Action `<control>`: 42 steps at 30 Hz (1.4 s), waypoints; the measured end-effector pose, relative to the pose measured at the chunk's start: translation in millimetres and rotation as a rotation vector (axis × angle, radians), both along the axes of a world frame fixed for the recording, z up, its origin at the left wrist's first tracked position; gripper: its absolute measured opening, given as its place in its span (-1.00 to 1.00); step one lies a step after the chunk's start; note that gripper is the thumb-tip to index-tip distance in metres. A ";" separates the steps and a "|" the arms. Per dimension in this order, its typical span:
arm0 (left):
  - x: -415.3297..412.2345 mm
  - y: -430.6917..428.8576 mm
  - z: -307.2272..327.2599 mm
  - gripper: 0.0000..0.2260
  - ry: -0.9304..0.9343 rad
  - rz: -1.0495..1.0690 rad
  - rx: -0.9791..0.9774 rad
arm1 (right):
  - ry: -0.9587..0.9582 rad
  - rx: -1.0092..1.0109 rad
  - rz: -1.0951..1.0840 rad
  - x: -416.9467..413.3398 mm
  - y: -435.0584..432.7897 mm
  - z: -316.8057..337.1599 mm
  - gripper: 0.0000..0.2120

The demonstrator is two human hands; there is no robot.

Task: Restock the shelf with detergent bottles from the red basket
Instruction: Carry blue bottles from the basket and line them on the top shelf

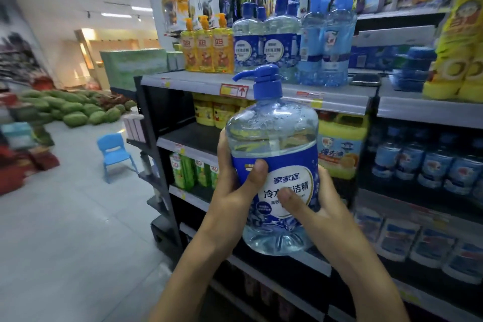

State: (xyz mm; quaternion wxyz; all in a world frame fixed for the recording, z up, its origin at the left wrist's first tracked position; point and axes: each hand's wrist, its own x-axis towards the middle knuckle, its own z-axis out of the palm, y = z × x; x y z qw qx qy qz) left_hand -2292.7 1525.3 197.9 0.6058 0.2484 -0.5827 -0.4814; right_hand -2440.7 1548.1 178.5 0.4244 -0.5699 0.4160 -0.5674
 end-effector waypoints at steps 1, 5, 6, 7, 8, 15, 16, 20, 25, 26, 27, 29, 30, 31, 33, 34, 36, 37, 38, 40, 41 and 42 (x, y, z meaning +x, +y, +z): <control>4.6 -9.0 2.9 -0.39 -0.005 -0.004 0.001 | -0.008 0.000 0.013 3.9 -11.3 0.6 -0.34; 30.6 -60.8 12.5 -0.37 -0.009 0.032 0.006 | 0.020 -0.017 0.051 27.1 -69.7 4.9 -0.26; 37.4 -73.0 14.0 -0.38 -0.007 0.036 0.002 | 0.038 -0.024 0.055 33.9 -83.0 6.1 -0.24; 44.9 -84.3 14.9 -0.39 0.002 0.037 -0.001 | 0.053 -0.028 0.059 41.0 -95.3 6.8 -0.25; 53.2 -94.1 16.1 -0.41 0.009 0.040 -0.004 | 0.063 -0.028 0.066 48.6 -105.7 8.2 -0.29; 122.4 -163.9 24.1 -0.44 0.012 0.012 -0.035 | 0.063 -0.018 0.084 113.0 -166.7 21.2 -0.43; 132.6 -174.5 25.4 -0.45 -0.001 -0.005 -0.048 | 0.064 -0.035 0.060 124.1 -175.7 21.2 -0.41; 174.0 -218.5 35.0 -0.48 -0.003 -0.111 -0.092 | 0.023 -0.079 -0.042 170.9 -208.6 22.4 -0.39; 208.9 -277.4 61.1 -0.46 0.033 -0.262 -0.142 | -0.013 -0.125 -0.187 213.8 -243.2 48.2 -0.41; 210.4 -287.9 65.5 -0.44 0.038 -0.295 -0.156 | 0.001 -0.139 -0.221 217.0 -248.1 54.5 -0.43; 210.7 -297.5 69.2 -0.42 0.044 -0.329 -0.161 | 0.017 -0.151 -0.253 218.0 -252.7 59.2 -0.44; 207.7 -314.8 74.6 -0.39 0.063 -0.399 -0.161 | 0.032 -0.165 -0.311 216.5 -262.1 65.8 -0.44; 205.1 -322.6 76.3 -0.38 0.070 -0.433 -0.161 | 0.037 -0.173 -0.336 215.0 -266.7 68.0 -0.44; 201.6 -331.5 77.1 -0.38 0.075 -0.462 -0.162 | 0.047 -0.184 -0.360 212.8 -272.1 69.2 -0.43; 193.3 -350.4 79.8 -0.39 0.090 -0.521 -0.168 | 0.071 -0.202 -0.400 207.6 -284.8 71.2 -0.36; 188.0 -360.1 81.7 -0.39 0.093 -0.548 -0.176 | 0.078 -0.210 -0.415 204.5 -291.7 72.5 -0.34; 175.9 -379.2 86.5 -0.38 0.091 -0.591 -0.190 | 0.097 -0.235 -0.450 195.2 -307.2 76.4 -0.36; 169.5 -387.5 89.5 -0.38 0.087 -0.611 -0.192 | 0.112 -0.252 -0.474 189.2 -314.6 78.6 -0.37; 163.0 -395.0 92.6 -0.38 0.083 -0.627 -0.197 | 0.130 -0.269 -0.498 182.8 -321.4 81.1 -0.38; 149.8 -410.2 98.9 -0.39 0.084 -0.644 -0.232 | 0.167 -0.301 -0.532 169.2 -334.3 87.7 -0.40; 143.2 -417.7 102.3 -0.41 0.086 -0.646 -0.252 | 0.185 -0.318 -0.545 162.6 -340.8 91.3 -0.42; 137.4 -424.4 106.2 -0.42 0.092 -0.649 -0.267 | 0.201 -0.337 -0.554 156.9 -346.8 94.9 -0.45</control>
